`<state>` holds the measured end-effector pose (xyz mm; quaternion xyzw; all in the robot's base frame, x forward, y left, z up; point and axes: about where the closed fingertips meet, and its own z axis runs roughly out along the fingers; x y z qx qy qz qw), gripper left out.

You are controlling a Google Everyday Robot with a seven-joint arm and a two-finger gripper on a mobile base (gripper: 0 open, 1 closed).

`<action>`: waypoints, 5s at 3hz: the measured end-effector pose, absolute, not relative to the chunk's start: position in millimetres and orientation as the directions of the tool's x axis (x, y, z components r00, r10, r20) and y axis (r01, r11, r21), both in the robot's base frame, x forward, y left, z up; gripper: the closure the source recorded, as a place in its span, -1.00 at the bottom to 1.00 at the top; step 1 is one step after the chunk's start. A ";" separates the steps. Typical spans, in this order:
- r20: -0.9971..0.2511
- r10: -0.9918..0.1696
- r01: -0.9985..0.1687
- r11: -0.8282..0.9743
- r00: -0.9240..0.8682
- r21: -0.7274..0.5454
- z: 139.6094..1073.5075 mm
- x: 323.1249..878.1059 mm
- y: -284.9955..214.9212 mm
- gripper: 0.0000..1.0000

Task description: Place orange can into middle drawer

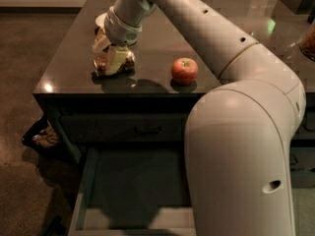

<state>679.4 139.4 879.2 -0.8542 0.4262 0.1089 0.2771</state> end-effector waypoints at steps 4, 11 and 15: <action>-0.422 -0.668 -0.789 -0.483 0.613 -0.380 879.0 679.4 139.6 -1.00; -0.472 -0.677 -0.820 -0.525 0.564 -0.228 838.6 674.9 143.0 1.00; -0.626 -0.447 -0.769 -0.339 0.638 -0.542 964.4 534.0 84.2 1.00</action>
Offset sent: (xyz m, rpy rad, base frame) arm 0.0000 0.0000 0.0000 0.0000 0.0000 0.0000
